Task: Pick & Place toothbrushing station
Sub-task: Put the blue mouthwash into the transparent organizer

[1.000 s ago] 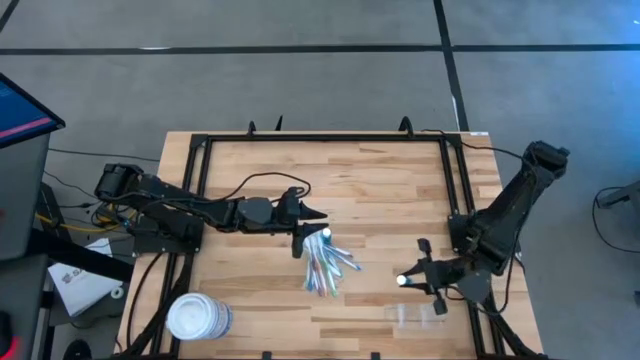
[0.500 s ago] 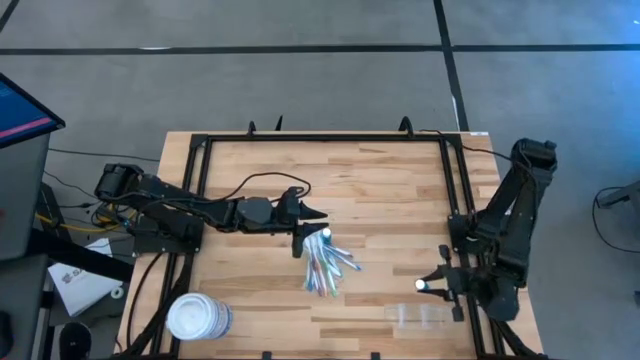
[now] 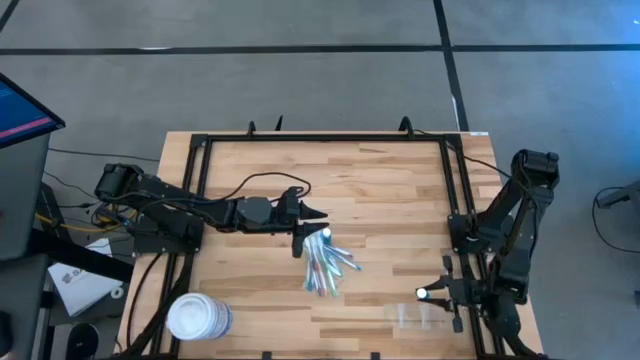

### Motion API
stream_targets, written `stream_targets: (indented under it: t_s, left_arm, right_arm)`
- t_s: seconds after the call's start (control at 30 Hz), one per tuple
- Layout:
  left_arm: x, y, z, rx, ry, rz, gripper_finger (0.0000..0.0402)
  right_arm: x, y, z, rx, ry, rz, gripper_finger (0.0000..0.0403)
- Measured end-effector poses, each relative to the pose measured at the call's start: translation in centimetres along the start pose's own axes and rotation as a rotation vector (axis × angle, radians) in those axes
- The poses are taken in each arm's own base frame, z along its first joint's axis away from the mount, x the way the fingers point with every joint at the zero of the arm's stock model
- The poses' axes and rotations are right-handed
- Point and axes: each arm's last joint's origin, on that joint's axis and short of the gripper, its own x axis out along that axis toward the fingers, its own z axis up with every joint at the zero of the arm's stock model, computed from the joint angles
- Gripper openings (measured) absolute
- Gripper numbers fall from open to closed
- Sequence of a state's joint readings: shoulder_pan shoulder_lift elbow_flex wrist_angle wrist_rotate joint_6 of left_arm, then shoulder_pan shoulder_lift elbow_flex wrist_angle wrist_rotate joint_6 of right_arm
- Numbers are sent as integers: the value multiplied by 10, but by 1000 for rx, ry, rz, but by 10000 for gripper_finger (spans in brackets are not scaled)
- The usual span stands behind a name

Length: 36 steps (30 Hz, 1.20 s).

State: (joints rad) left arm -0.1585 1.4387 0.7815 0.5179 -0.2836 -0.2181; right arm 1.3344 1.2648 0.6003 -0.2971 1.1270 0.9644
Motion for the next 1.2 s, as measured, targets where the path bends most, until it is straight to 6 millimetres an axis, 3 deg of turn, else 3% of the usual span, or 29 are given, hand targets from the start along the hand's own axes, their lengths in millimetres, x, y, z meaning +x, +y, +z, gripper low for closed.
stream_targets:
  t_s: [0.27,0.63,1.2]
  left_arm:
    - [0,0,0,1,0,0,108]
    - [0,0,0,3,1,0,108]
    - [0,0,0,4,1,0,108]
  right_arm:
    - [-1,5,2,14,-10,33,77]
    - [10,16,-11,19,8,29,76]
    - [10,20,-9,68,15,62,76]
